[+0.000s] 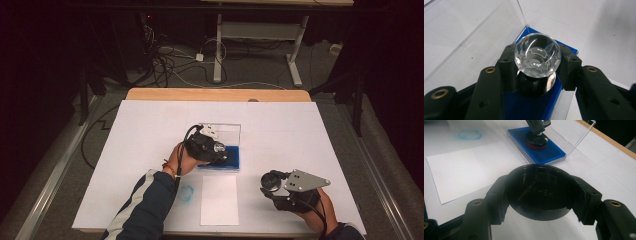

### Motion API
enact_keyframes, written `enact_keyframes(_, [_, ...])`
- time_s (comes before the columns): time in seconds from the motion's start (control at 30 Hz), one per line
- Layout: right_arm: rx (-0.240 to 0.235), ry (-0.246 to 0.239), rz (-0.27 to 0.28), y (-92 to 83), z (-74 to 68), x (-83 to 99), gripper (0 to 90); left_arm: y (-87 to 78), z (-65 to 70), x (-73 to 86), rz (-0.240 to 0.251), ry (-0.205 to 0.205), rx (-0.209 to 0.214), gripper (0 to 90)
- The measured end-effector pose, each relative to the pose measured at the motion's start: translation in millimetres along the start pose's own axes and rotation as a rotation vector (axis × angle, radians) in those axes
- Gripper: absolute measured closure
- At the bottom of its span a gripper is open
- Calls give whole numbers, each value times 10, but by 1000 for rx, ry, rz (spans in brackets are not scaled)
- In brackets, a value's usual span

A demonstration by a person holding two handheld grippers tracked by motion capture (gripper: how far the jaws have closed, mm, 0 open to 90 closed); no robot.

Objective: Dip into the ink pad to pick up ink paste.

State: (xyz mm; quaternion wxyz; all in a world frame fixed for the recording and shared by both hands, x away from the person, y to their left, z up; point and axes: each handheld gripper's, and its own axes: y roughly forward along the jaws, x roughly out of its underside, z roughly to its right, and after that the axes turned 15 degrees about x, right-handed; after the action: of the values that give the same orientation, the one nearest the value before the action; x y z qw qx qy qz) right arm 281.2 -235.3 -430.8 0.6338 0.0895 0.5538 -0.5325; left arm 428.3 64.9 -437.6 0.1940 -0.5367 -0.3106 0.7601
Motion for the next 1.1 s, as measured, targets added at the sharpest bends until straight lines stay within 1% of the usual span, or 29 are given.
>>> enact_keyframes(0.27, [0, 1, 1, -8, 3, -1, 389, -7, 1, -16, -10, -3, 1, 542])
enact_keyframes(0.33, [1, 2, 0, -8, 6, -1, 389, -11, 1, -25, -11, -11, 2, 543])
enact_keyframes(0.43, [4, 1, 0, -11, 6, -3, 389, -25, 19, -33, -19, 1, 3, 542])
enact_keyframes(0.57, [5, 6, 6, -9, 18, -12, 389, -97, 78, -59, 16, 14, 4, 542])
enact_keyframes(0.6, [5, 6, 5, -6, 21, -12, 389, -123, 95, -71, 18, 26, 2, 543])
enact_keyframes(0.7, [11, 9, 2, -5, 27, -8, 389, -203, 126, -102, 34, 41, 4, 543])
enact_keyframes(0.8, [17, 14, 4, -8, 43, -18, 389, -264, 152, -113, 46, 51, 6, 543])
enact_keyframes(0.83, [17, 14, 5, -6, 44, -19, 388, -280, 158, -110, 53, 51, 14, 543])
enact_keyframes(0.93, [14, 10, -1, 7, 40, -13, 389, -312, 173, -104, 50, 57, 13, 542])
enact_keyframes(1.1, [19, 18, -3, -7, 52, 6, 389, -358, 199, -106, 64, 64, 21, 543])
